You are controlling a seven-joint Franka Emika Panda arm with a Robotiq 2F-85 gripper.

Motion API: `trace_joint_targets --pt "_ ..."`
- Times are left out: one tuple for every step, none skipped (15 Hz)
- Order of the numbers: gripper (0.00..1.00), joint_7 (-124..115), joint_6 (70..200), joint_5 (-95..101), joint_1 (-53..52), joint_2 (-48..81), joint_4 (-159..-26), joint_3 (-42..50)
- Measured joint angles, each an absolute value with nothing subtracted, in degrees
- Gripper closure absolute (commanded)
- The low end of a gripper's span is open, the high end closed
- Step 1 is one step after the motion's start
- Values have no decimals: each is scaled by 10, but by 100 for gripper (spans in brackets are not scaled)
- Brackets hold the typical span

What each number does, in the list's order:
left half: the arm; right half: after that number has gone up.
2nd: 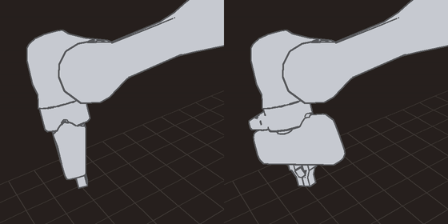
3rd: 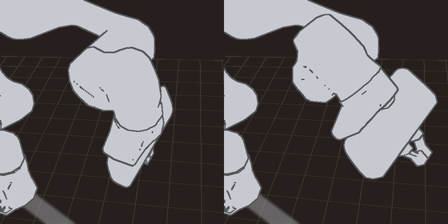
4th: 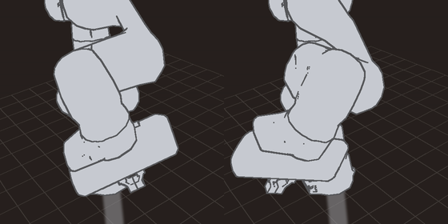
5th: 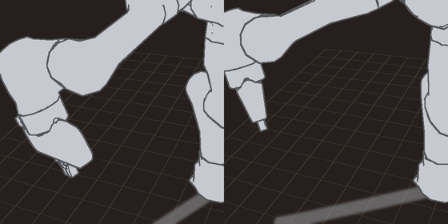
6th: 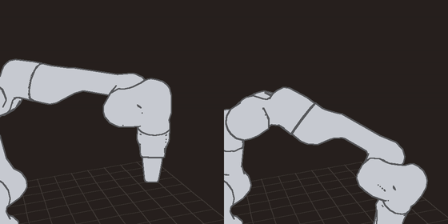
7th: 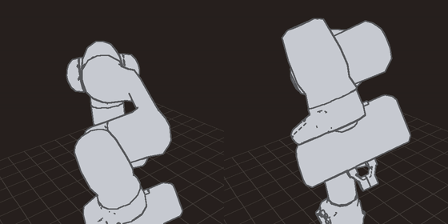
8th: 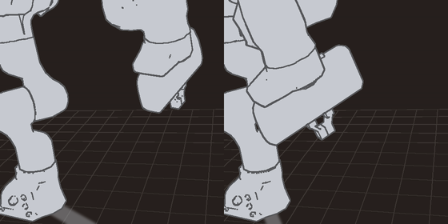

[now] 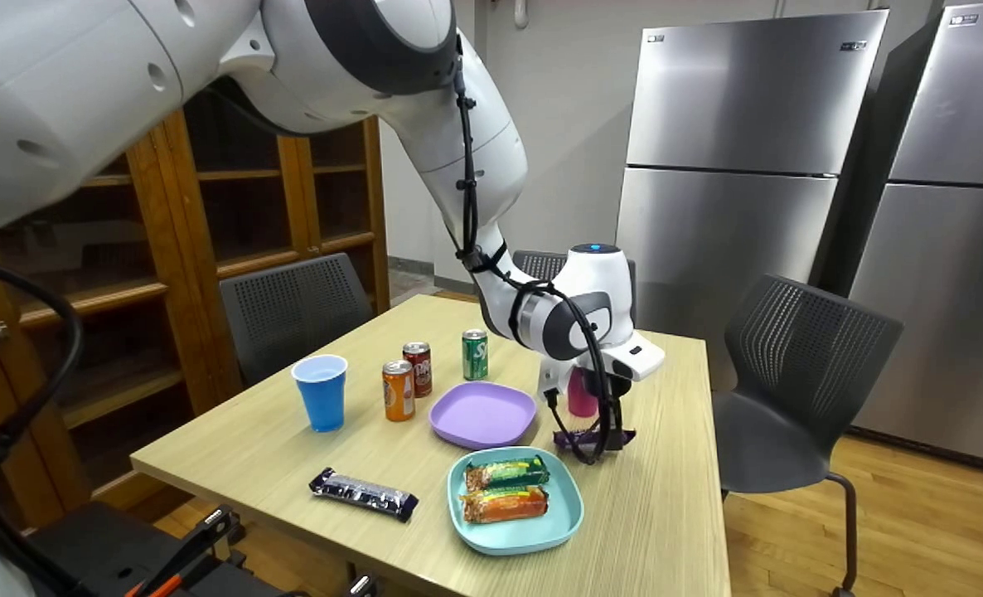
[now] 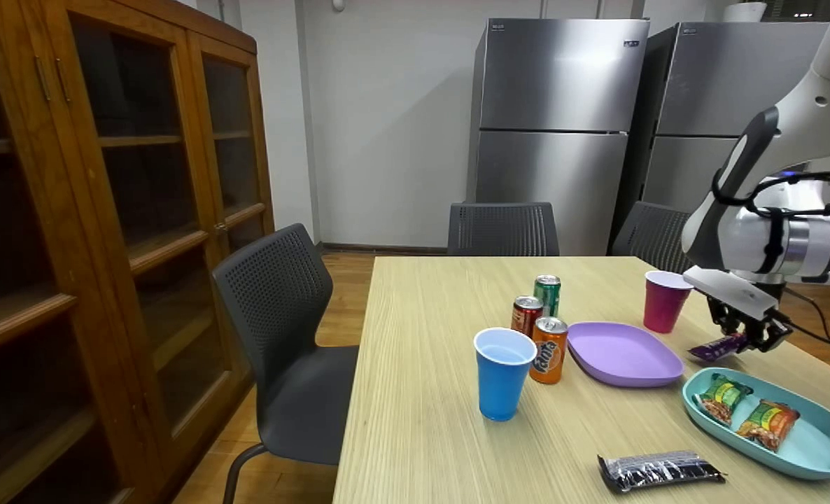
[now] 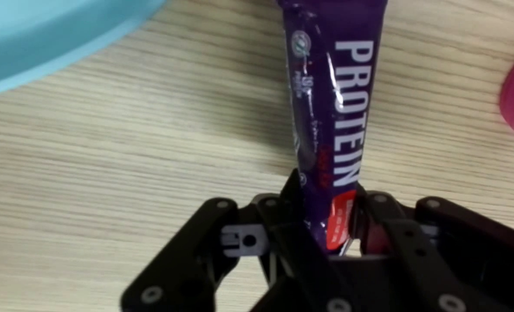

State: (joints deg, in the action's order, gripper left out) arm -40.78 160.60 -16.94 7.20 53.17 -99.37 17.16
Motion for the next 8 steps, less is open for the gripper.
trace_joint_targets --pt "95 -403 1608 -169 75 517 -1011 170" --pt "96 -399 1612 -169 77 503 -1029 169" --pt "95 -396 1615 -169 78 487 -1047 169" --pt "95 -395 1619 -169 80 471 -1066 169" --pt "96 -393 1622 -170 81 455 -1086 169" --pt "96 -391 1625 -170 83 438 -1106 169" --pt "95 -389 1629 -170 84 422 -1126 169" --pt "96 -387 1632 -170 84 404 -1148 169"
